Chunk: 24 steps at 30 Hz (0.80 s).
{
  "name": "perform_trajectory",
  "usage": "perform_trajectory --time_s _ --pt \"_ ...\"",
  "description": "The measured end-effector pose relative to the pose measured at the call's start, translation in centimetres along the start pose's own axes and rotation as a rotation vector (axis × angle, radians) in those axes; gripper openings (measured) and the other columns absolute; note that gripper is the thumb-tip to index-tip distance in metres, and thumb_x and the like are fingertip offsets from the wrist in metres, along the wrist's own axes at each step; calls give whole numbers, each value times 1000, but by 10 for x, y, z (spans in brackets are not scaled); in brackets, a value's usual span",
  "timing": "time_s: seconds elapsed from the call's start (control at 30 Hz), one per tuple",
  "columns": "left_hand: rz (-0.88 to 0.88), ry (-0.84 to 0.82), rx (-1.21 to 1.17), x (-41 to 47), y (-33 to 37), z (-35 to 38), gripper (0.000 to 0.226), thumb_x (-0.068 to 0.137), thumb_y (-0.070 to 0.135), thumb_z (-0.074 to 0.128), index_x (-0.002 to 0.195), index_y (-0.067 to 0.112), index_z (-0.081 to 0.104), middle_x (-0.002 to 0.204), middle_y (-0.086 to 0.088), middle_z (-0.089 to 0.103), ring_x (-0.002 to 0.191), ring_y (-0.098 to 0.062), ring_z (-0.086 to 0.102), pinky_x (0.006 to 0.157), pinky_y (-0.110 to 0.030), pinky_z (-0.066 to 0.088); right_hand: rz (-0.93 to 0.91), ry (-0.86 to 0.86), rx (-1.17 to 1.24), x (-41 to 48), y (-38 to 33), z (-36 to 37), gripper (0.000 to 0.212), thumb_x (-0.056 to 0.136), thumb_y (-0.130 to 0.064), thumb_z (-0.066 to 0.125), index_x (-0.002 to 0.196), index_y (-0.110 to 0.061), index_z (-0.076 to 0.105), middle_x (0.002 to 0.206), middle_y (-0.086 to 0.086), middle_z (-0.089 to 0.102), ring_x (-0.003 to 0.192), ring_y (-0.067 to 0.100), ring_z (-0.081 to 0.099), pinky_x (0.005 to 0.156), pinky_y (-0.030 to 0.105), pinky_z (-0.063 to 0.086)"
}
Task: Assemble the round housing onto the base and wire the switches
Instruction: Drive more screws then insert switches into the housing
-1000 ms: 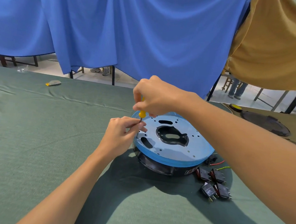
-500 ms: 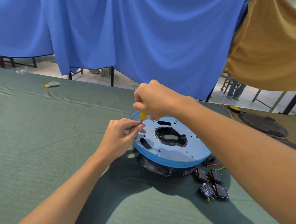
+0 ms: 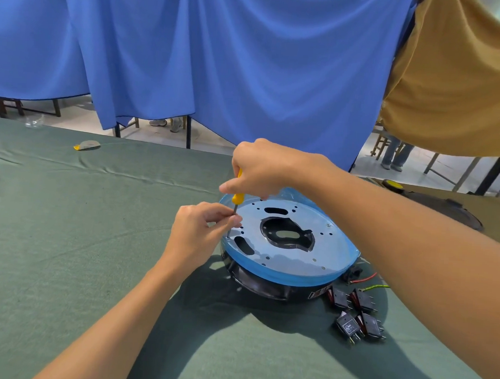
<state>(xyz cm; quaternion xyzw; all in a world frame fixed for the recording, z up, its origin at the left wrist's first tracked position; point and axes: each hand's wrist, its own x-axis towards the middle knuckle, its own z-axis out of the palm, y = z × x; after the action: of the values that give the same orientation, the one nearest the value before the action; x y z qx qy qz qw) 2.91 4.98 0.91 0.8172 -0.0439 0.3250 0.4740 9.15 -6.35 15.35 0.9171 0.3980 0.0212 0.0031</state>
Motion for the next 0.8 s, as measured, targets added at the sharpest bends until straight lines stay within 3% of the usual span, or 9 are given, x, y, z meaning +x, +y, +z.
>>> perform_trajectory --time_s 0.07,0.13,0.17,0.23,0.33,0.43,0.57,0.63,0.8 --pt "19 -6 33 1 0 0 6 85 8 73 86 9 79 80 -1 77 72 0 69 73 -20 54 -29 -44 16 -1 2 -4 34 84 -46 66 84 -13 62 65 -1 67 57 15 68 47 24 50" --pt "36 -34 65 3 0 -1 10 88 8 70 88 9 80 84 -1 77 74 4 66 71 -10 49 -113 19 6 -1 2 -5 19 82 -35 71 86 -18 63 80 -4 62 73 16 64 54 27 49" --pt "35 -52 67 3 0 -2 12 90 9 69 89 10 80 87 0 77 78 3 66 72 -12 49 -141 65 7 -2 1 -5 14 83 -30 71 79 -21 61 81 -6 59 80 17 60 57 29 48" --pt "12 -82 48 2 0 -1 14 92 13 66 93 12 80 89 4 76 85 -4 67 77 -25 54 -130 124 -2 -1 0 0 27 87 -29 67 65 -24 53 75 -1 54 86 24 58 61 33 49" --pt "-8 -47 2 -2 2 1 11 89 16 70 95 13 79 86 7 73 82 -7 70 74 -32 58 -78 131 -75 0 0 6 38 97 -29 52 63 -17 41 64 6 47 75 33 65 61 38 53" --pt "-53 -23 -73 0 2 0 15 82 9 77 84 23 74 82 -4 76 74 -12 74 70 -27 58 -83 43 -95 -1 -1 5 36 101 -33 42 75 -9 48 64 10 65 54 22 67 57 32 54" --pt "-82 -61 -87 3 -1 -3 18 87 6 72 82 24 72 79 0 77 74 -3 72 69 -13 52 -153 -47 19 -5 -1 -6 14 89 -30 64 96 -20 58 91 -4 62 61 7 64 53 23 49" --pt "-62 -83 -64 3 -1 -4 16 90 9 69 84 24 73 78 10 75 78 -2 71 72 -17 53 -152 -12 22 -4 0 -4 8 86 -23 67 84 -20 60 74 -5 62 54 6 64 54 25 49" --pt "-45 -43 -51 1 2 -4 10 85 15 74 85 25 76 80 7 75 77 -6 72 76 -33 58 -73 47 -3 2 -1 3 36 93 -32 55 70 -6 62 46 1 61 44 12 60 49 26 47"
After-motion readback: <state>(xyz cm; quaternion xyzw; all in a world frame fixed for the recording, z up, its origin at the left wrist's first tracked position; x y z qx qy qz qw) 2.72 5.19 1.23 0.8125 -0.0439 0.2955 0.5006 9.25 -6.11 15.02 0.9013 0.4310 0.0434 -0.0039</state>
